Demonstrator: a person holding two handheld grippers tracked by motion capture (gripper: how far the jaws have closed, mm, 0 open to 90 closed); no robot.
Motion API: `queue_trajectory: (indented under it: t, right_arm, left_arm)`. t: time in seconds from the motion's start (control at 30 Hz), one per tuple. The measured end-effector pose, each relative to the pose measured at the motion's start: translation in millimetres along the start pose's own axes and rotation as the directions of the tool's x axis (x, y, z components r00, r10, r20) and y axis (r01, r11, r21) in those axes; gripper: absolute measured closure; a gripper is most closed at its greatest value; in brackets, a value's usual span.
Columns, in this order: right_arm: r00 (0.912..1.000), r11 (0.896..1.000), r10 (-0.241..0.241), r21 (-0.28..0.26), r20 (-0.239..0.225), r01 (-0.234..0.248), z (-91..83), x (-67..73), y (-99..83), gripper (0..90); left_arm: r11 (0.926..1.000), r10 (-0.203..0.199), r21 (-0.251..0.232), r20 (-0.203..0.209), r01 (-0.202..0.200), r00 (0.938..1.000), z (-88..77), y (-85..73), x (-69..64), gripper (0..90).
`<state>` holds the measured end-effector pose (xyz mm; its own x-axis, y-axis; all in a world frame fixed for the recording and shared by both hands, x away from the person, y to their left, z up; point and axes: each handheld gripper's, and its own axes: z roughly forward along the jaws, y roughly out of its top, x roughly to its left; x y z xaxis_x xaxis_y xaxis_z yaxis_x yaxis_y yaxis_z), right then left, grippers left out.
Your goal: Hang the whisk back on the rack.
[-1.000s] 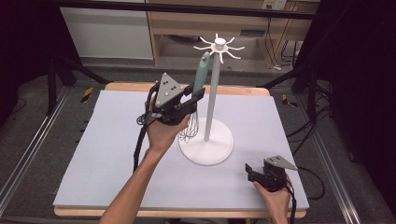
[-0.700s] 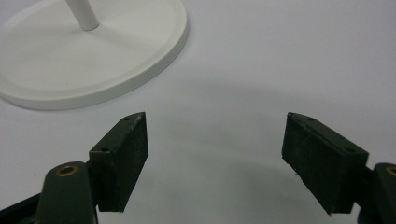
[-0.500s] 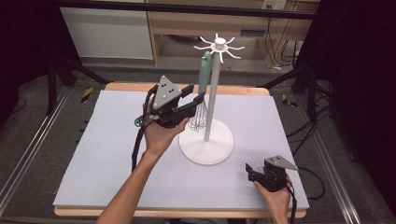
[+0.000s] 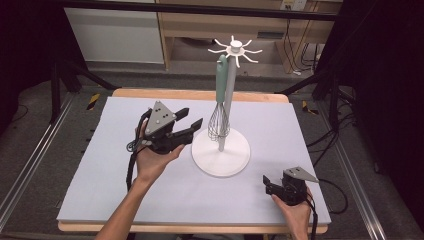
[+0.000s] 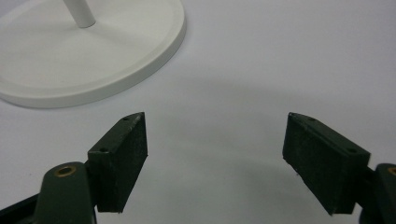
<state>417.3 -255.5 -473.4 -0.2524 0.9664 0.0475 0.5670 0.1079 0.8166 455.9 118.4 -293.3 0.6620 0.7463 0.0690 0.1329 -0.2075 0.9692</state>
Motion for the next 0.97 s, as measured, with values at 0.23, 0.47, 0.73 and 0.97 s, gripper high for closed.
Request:
queue_trajectory:
  t: [0.23, 0.47, 0.73, 0.97]
  right_arm:
    - [1.0000, 1.000, 0.002, 0.005, 0.002, -0.002, 0.5, -0.1, -0.6, 20.1]
    - [1.0000, 1.000, 0.007, 0.018, 0.003, -0.007, 2.2, 0.4, -0.9, 18.2]
    - [0.9999, 1.000, 0.010, 0.025, 0.010, -0.010, 2.5, -1.0, -1.8, 16.2]
    - [0.9996, 0.999, 0.009, 0.041, 0.026, -0.010, 6.3, -4.2, -1.1, 12.3]
  left_arm:
    - [0.9979, -0.020, 0.062, -0.028, 0.021, 0.9994, -12.9, -34.8, 12.0, 42.9]
    - [0.9907, -0.040, 0.128, -0.062, 0.047, 0.9973, -23.8, -73.2, 24.6, 39.7]
    - [0.9710, -0.067, 0.220, -0.126, 0.094, 0.9897, -41.4, -123.9, 44.2, 36.6]
    - [0.9465, -0.087, 0.291, -0.185, 0.139, 0.9790, -58.1, -152.6, 65.3, 31.5]
